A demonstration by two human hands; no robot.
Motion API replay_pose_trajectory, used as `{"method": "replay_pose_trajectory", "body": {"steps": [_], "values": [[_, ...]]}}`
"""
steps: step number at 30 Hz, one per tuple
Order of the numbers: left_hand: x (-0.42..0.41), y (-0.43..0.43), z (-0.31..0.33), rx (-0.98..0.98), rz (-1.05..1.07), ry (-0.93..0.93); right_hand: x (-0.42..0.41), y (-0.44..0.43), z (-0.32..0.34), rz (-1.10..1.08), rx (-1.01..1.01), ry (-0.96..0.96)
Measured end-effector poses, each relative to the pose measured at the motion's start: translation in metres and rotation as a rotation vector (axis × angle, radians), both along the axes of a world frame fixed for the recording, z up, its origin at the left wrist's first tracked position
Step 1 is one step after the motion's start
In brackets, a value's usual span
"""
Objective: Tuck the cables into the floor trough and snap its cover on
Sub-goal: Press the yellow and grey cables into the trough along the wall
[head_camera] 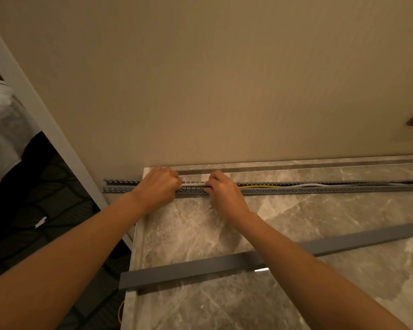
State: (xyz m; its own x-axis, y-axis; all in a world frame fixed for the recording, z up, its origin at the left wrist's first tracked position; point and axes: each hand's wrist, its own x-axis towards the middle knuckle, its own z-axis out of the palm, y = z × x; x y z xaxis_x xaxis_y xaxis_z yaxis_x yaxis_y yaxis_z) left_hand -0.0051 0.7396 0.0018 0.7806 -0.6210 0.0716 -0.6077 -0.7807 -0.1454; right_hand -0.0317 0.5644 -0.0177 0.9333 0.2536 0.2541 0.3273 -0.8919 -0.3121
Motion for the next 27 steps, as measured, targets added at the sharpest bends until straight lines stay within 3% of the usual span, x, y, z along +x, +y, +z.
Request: {"method": "replay_pose_trajectory", "body": {"steps": [5,12,18,24,27], "values": [[-0.002,-0.009,-0.007,-0.118,0.166,0.055,-0.008,0.007,0.008,-0.032,-0.217,0.012],[-0.002,-0.004,-0.014,-0.193,0.242,0.122,-0.001,0.012,0.019,-0.048,-0.247,0.156],[-0.004,0.018,0.002,-0.322,0.306,0.209,-0.004,0.019,0.024,-0.014,-0.272,0.092],[-0.016,0.057,0.001,-0.674,0.683,-0.021,0.000,0.054,0.017,0.093,-0.159,0.033],[-0.020,0.073,-0.005,-1.030,0.978,0.164,0.006,0.085,0.014,0.177,-0.106,0.069]]}}
